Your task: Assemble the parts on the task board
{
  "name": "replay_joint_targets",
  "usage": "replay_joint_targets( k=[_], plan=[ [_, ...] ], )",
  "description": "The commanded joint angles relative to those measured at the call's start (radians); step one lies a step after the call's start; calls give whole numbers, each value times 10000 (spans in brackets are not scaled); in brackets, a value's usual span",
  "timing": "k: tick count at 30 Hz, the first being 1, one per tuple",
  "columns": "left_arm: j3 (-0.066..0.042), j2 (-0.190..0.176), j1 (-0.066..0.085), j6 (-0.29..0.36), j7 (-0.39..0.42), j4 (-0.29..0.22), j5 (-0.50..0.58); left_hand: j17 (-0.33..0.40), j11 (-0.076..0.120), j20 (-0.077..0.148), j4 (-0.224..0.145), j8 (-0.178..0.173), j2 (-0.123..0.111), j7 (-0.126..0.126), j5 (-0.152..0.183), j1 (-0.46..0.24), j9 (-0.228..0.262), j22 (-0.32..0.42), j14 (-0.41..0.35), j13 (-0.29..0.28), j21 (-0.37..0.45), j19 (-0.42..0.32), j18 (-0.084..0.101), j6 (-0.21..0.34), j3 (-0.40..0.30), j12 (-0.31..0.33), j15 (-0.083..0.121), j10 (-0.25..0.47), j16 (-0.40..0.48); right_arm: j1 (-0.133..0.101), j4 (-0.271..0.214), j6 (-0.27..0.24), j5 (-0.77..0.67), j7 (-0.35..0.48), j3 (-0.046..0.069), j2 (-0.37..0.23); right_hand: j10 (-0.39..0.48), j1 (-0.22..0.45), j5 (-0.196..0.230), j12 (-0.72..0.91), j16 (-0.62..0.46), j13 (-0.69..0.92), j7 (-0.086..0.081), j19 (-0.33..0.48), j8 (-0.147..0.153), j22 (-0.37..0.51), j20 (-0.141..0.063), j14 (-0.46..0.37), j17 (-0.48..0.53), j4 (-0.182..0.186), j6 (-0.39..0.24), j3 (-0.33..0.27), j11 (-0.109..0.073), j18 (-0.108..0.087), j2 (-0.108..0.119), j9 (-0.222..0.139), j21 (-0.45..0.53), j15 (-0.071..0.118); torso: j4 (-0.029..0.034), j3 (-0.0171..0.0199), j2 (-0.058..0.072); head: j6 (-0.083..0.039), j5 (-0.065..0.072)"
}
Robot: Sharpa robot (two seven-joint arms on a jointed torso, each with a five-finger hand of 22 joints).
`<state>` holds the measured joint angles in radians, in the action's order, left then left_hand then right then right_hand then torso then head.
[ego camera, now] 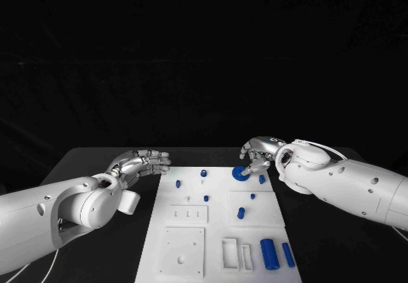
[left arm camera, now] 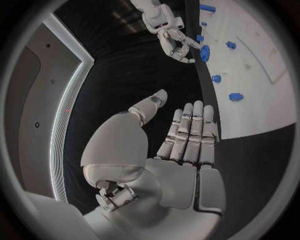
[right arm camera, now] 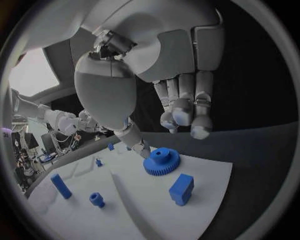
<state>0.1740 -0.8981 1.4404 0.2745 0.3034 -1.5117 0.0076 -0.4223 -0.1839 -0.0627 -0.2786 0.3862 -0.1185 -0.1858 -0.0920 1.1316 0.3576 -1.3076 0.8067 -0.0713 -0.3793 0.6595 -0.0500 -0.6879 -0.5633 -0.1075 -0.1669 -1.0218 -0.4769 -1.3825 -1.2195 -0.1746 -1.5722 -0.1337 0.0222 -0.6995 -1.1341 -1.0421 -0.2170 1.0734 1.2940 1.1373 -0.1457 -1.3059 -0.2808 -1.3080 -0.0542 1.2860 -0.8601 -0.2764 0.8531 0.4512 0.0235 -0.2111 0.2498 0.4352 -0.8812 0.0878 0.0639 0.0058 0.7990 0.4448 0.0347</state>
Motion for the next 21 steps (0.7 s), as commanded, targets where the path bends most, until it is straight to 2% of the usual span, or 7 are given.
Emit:
replay_joint_targets(
  k=[1, 2, 6, 8, 11, 15, 21],
  plan=[
    [3, -5, 23, -152, 179, -8, -53, 10, 12, -9, 17, -35, -52, -303, 32, 2, 17, -211, -43, 0, -30, -66, -146, 0, -55, 42, 19, -6, -43, 61, 105, 354, 209, 133, 10, 43, 104, 79, 41, 141, 71, 100, -7, -12, 40, -221, -67, 11, -73, 7, -41, 53, 81, -507, -30, -19, -62, -86, 40, -11, 5, 59, 15],
    [4, -19, 23, -147, 189, -11, -53, 10, 12, -10, 18, -35, -52, -303, 33, 1, 17, -211, -42, 0, -31, -66, -146, 0, -55, 42, 19, -6, -44, 99, 129, 362, 176, 133, 10, 53, 105, 85, 38, 172, 78, 122, -7, -12, 38, -220, -70, 9, -90, 5, -30, 57, 82, -507, -43, -21, -75, -87, 42, -7, 4, 66, 16],
    [6, -53, 23, -126, 186, -5, -53, 10, 13, -9, 18, -34, -51, -303, 32, 0, 18, -211, -41, -1, -32, -65, -147, -2, -55, 41, 20, -9, -46, 173, 184, 388, 163, 145, 9, 76, 123, 20, -502, 298, 112, 215, 11, -18, -3, -221, -86, 3, -186, -6, 81, 188, 66, -507, -167, -17, -157, -74, 52, 0, 9, 65, 13],
    [7, -56, 23, -128, 177, 2, -53, 11, 14, -9, 17, -33, -51, -302, 32, 0, 19, -211, -39, -1, -33, -65, -147, -3, -55, 40, 20, -10, -47, 187, 210, 408, 163, 175, 9, 95, 123, 11, -589, 327, 121, 235, 22, -18, -27, -221, -87, 5, -218, -5, 138, 223, 56, -507, -197, -10, -186, -65, 48, 8, 13, 81, 7],
    [7, -60, 23, -127, 176, -5, -53, 11, 14, -9, 17, -33, -52, -302, 32, 0, 20, -211, -39, -1, -33, -65, -147, -3, -54, 40, 20, -11, -48, 205, 217, 447, 165, 221, 9, 120, 124, 7, -701, 354, 124, 252, 41, -12, -58, -219, -86, 4, -252, 2, 209, 272, 37, -507, -238, 0, -217, -50, 38, 7, 10, 96, -3],
    [7, -61, 23, -134, 172, -5, -53, 12, 14, -9, 17, -33, -54, -302, 32, -2, 20, -211, -38, -1, -34, -64, -148, -3, -53, 40, 20, -11, -49, 223, 244, 528, 223, 271, 8, 173, 119, -11, -1160, 392, 121, 274, 114, 0, -183, -223, -89, 7, -327, 21, 460, 404, -27, -507, -339, 62, -303, 10, 28, 0, 7, 134, -11],
    [8, -40, 22, -121, 153, 35, -53, 14, 13, -9, 16, -36, -56, -302, 31, -2, 20, -211, -38, 0, -35, -64, -148, 1, -53, 43, 21, -6, -51, 273, 323, 599, 245, 324, 7, 255, 106, -48, -1335, 402, 94, 277, 191, 23, -275, -216, -96, 3, -384, 18, 655, 554, -101, -507, -511, 118, -364, 79, 31, 1, 10, 115, -4]
  ],
)
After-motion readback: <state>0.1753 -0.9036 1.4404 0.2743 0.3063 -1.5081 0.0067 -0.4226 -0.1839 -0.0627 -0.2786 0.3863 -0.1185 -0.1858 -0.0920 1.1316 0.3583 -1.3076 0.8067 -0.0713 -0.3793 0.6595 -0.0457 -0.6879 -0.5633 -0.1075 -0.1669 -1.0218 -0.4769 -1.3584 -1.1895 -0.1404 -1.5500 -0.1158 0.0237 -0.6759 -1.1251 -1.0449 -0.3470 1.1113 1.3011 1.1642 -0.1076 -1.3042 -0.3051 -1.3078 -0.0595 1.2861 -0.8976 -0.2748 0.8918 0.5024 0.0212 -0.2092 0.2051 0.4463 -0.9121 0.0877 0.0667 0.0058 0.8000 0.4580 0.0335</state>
